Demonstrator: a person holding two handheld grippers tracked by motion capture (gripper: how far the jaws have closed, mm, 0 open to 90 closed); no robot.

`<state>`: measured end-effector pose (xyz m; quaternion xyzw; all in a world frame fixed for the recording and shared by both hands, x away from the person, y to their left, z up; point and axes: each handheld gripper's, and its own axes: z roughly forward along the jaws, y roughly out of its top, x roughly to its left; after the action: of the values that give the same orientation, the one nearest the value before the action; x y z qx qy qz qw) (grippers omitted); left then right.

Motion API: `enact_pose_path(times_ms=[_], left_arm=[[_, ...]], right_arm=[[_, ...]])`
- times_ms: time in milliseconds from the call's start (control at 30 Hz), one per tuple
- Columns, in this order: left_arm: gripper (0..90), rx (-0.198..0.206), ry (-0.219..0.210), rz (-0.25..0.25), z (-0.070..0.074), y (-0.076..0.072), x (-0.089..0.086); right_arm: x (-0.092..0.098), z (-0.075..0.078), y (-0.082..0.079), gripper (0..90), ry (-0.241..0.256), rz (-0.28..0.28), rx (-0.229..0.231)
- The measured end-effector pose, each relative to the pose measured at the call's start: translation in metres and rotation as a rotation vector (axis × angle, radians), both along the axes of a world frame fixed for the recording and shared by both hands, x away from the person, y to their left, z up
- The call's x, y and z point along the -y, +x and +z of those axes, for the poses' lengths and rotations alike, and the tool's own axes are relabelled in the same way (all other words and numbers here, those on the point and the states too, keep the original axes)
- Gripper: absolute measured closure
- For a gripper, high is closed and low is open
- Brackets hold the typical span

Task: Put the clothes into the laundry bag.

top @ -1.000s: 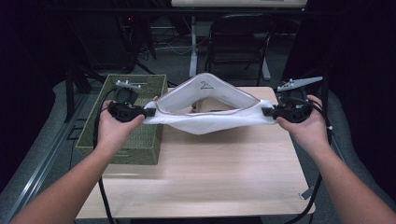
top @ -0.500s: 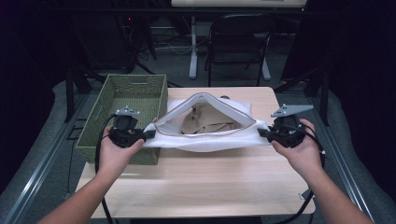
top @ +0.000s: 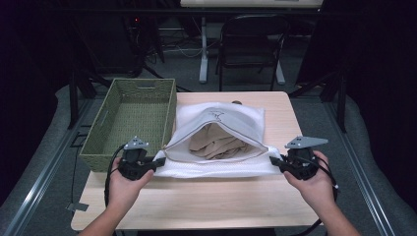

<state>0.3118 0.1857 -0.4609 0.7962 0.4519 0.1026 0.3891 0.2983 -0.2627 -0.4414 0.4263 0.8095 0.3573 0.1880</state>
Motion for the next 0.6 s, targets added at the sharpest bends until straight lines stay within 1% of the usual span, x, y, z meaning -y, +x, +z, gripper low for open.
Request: enact_pose_path(times_ms=[133,167,300,333,367,400,433,467,500,533,567,600], left_arm=[[82.6,-0.007,0.02,-0.009,-0.014,-0.008,0.001],[82.6,-0.008,0.023,-0.009,-0.018,-0.01,0.001],[82.1,-0.021,0.007,-0.004,-0.035,-0.015,-0.001],[81.8,-0.026,0.0,0.0,-0.038,-0.017,-0.001],[81.7,-0.031,-0.01,0.005,-0.043,-0.018,-0.002],[81.3,-0.036,-0.013,0.009,-0.045,-0.019,-0.003],[81.1,-0.039,-0.015,0.01,-0.048,-0.02,-0.003],[80.9,-0.046,-0.012,0.013,-0.053,-0.021,-0.004],[80.7,-0.047,-0.008,0.015,-0.057,-0.023,-0.004],[80.6,-0.048,0.004,0.018,-0.061,-0.025,-0.003],[80.4,-0.048,0.016,0.017,-0.065,-0.026,-0.002],[80.1,-0.052,0.02,0.016,-0.067,-0.027,-0.002]], right_arm=[[-0.002,-0.013,-0.008,79.2,-0.014,-0.006,-0.006],[-0.003,-0.017,-0.01,79.1,-0.01,-0.013,-0.002],[-0.003,-0.034,-0.017,78.3,-0.013,-0.018,-0.017],[-0.003,-0.039,-0.019,77.9,-0.002,-0.024,-0.02],[-0.003,-0.042,-0.02,77.7,-0.005,-0.024,-0.025],[-0.003,-0.048,-0.023,77.2,0.003,-0.035,-0.032],[-0.003,-0.051,-0.024,77.0,0.008,-0.033,-0.033],[-0.003,-0.053,-0.025,76.8,0.004,-0.036,-0.038],[-0.003,-0.057,-0.027,76.6,0.01,-0.037,-0.044],[-0.004,-0.061,-0.028,76.3,0.021,-0.039,-0.041],[-0.004,-0.064,-0.03,76.0,0.025,-0.039,-0.048],[-0.005,-0.067,-0.031,75.8,0.023,-0.036,-0.051]])
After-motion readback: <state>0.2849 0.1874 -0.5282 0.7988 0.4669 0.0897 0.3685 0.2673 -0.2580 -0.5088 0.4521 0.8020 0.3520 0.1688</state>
